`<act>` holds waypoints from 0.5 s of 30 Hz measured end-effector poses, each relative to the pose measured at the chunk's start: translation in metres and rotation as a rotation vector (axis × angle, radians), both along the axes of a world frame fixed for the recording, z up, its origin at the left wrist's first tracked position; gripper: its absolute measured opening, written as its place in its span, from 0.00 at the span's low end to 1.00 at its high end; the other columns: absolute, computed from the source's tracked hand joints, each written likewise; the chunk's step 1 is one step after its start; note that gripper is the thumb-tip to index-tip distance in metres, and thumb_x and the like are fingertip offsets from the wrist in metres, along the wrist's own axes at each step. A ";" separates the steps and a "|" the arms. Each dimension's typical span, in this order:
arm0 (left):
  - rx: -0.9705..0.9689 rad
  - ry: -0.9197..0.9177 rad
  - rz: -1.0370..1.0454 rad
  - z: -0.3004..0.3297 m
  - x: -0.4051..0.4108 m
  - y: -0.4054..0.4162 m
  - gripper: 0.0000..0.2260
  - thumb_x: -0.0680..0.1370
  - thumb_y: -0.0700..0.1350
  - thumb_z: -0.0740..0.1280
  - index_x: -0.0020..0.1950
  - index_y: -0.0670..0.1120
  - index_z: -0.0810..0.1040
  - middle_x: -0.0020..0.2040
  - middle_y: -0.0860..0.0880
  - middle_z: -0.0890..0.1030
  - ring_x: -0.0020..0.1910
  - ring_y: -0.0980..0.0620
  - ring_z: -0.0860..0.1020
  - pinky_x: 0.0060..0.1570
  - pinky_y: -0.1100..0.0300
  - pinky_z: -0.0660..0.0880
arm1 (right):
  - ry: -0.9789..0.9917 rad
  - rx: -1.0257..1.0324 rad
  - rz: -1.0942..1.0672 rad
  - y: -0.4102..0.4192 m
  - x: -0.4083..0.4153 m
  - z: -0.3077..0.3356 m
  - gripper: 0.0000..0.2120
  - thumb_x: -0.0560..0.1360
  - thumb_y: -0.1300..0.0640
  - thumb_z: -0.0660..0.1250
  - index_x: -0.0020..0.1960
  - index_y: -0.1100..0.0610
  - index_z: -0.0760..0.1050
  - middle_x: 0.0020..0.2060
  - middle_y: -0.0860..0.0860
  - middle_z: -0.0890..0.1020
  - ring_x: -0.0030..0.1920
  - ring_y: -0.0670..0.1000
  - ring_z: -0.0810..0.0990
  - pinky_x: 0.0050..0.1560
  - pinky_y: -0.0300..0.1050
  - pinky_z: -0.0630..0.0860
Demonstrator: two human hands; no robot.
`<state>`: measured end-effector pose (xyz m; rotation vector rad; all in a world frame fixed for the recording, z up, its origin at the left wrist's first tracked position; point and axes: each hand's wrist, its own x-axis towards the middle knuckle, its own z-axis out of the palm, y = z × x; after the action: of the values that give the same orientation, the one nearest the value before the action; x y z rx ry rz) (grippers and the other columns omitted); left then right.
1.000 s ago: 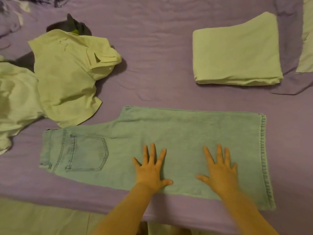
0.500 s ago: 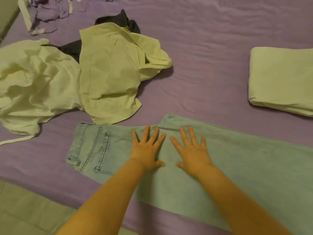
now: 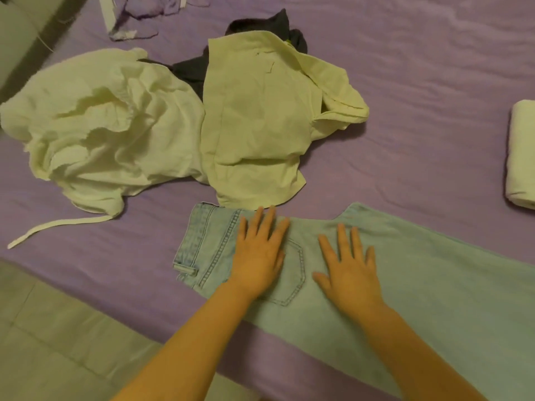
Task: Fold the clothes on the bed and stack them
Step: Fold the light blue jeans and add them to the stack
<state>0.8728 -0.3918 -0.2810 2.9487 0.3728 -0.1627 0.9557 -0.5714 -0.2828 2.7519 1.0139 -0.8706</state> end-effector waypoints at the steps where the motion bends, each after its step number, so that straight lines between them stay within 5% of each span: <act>1: -0.011 0.032 0.127 0.004 -0.009 0.015 0.31 0.71 0.51 0.72 0.71 0.45 0.69 0.71 0.38 0.68 0.70 0.35 0.66 0.64 0.34 0.65 | 0.104 -0.026 -0.019 0.004 -0.012 -0.002 0.32 0.77 0.34 0.44 0.74 0.49 0.61 0.74 0.59 0.58 0.72 0.62 0.57 0.58 0.71 0.69; 3: -0.066 0.128 0.379 0.009 -0.028 0.044 0.38 0.73 0.55 0.70 0.77 0.45 0.58 0.76 0.38 0.59 0.74 0.36 0.59 0.69 0.36 0.59 | 0.170 -0.094 0.002 0.012 -0.026 -0.009 0.36 0.74 0.30 0.37 0.74 0.47 0.58 0.74 0.57 0.57 0.73 0.60 0.56 0.56 0.72 0.69; 7: -0.288 0.278 0.699 0.005 -0.060 0.083 0.48 0.71 0.65 0.66 0.78 0.47 0.42 0.78 0.41 0.47 0.76 0.40 0.51 0.71 0.41 0.56 | 0.154 -0.110 -0.032 0.031 -0.018 -0.008 0.35 0.75 0.30 0.41 0.75 0.42 0.33 0.74 0.54 0.32 0.74 0.58 0.32 0.70 0.70 0.46; 10: -0.475 0.244 0.821 -0.001 -0.070 0.091 0.49 0.69 0.64 0.69 0.78 0.45 0.46 0.77 0.41 0.55 0.74 0.39 0.57 0.69 0.43 0.60 | 0.148 -0.032 -0.049 0.058 -0.037 0.010 0.35 0.77 0.32 0.45 0.75 0.43 0.32 0.73 0.54 0.30 0.74 0.59 0.31 0.70 0.68 0.43; 15: -0.582 0.140 0.814 0.000 -0.078 0.097 0.36 0.73 0.63 0.67 0.76 0.52 0.60 0.69 0.42 0.69 0.66 0.41 0.69 0.62 0.46 0.70 | 0.165 0.028 0.037 0.076 -0.078 0.003 0.37 0.77 0.33 0.48 0.69 0.43 0.25 0.68 0.52 0.24 0.72 0.58 0.28 0.70 0.69 0.43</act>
<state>0.7952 -0.2948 -0.2808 2.0330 1.2492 -0.3002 0.8775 -0.4953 -0.2800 2.7107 1.1077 -1.1013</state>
